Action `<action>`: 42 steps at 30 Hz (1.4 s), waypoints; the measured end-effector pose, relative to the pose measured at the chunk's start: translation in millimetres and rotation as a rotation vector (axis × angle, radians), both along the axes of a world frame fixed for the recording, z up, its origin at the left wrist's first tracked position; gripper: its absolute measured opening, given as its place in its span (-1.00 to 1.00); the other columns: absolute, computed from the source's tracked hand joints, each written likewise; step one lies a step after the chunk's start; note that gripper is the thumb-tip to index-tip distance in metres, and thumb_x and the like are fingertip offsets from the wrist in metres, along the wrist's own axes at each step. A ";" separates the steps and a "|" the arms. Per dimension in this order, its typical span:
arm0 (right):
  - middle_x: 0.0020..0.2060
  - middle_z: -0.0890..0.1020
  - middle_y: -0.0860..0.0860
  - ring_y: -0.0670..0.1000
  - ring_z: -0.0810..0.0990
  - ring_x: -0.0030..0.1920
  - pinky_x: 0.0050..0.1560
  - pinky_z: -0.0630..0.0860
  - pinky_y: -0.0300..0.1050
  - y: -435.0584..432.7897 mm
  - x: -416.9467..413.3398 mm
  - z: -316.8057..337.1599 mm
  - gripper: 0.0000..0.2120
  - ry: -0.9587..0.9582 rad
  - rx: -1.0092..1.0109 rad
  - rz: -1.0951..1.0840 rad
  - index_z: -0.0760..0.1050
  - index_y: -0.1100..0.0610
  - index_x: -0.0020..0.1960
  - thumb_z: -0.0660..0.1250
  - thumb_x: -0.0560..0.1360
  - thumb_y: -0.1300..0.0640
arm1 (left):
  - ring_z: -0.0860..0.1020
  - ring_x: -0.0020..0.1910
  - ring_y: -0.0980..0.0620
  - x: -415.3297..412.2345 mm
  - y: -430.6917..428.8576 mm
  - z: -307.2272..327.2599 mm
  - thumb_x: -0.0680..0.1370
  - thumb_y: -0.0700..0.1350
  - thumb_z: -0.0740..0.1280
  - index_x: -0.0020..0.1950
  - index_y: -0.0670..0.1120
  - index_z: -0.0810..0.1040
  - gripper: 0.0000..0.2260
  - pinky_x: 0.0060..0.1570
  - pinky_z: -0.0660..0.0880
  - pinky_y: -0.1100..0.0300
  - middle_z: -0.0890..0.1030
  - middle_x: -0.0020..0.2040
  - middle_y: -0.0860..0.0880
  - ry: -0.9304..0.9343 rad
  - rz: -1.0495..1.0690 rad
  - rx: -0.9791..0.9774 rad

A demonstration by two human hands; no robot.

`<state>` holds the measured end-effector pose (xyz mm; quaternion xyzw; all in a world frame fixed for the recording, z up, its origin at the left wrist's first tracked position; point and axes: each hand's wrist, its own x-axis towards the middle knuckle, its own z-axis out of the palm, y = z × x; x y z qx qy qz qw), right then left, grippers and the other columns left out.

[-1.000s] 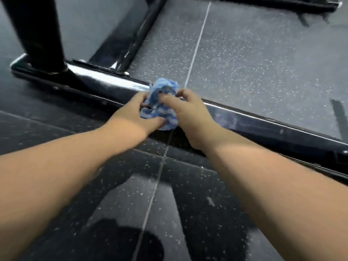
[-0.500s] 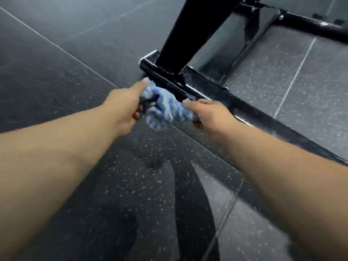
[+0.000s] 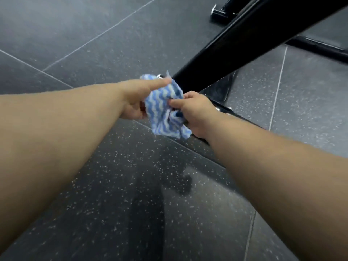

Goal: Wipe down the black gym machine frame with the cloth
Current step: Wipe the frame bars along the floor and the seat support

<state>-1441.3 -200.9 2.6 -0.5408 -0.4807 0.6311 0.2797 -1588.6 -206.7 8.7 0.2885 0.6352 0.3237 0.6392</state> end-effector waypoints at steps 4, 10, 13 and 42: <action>-0.16 0.59 0.10 0.05 0.59 -0.14 0.00 0.58 0.01 20.9 -18.1 13.2 -0.86 -0.004 -0.096 0.045 0.45 0.12 -0.17 0.34 0.54 0.23 | 0.62 -0.08 -0.01 -22.3 6.7 6.4 0.56 -0.26 0.23 0.17 -0.06 0.54 -0.77 -0.04 0.57 0.08 0.66 0.03 -0.09 0.191 -0.018 -0.016; 0.15 0.56 0.15 0.15 0.49 0.16 0.14 0.43 -0.04 72.9 -10.4 -50.0 -0.51 -0.938 0.087 0.157 0.50 0.17 0.21 0.37 0.43 -0.13 | 0.55 -0.10 -0.06 -55.8 62.2 -22.6 0.47 -0.37 0.32 0.10 -0.08 0.51 -0.73 -0.16 0.54 0.11 0.58 -0.03 -0.05 0.615 0.212 0.314; 0.54 0.03 0.18 0.18 -0.05 0.54 0.48 0.01 0.05 91.9 6.1 -84.4 -0.04 -1.228 0.283 0.169 -0.04 0.26 0.55 0.19 0.46 -0.37 | 0.50 -0.01 -0.04 -46.6 98.7 -55.3 0.53 -0.35 0.14 0.29 -0.02 0.50 -0.59 -0.11 0.41 0.22 0.55 0.04 0.01 0.738 0.080 0.352; 0.53 -0.32 -0.06 -0.02 -0.43 0.49 0.47 -0.41 0.06 106.3 12.8 -176.7 -0.28 -1.178 0.467 0.377 -0.30 -0.01 0.55 -0.01 0.57 -0.22 | 0.41 0.26 -0.30 -50.4 188.1 -163.8 0.59 -0.24 0.11 0.47 -0.14 0.20 -0.57 0.15 0.33 -0.02 0.41 0.33 -0.26 1.027 -0.228 0.136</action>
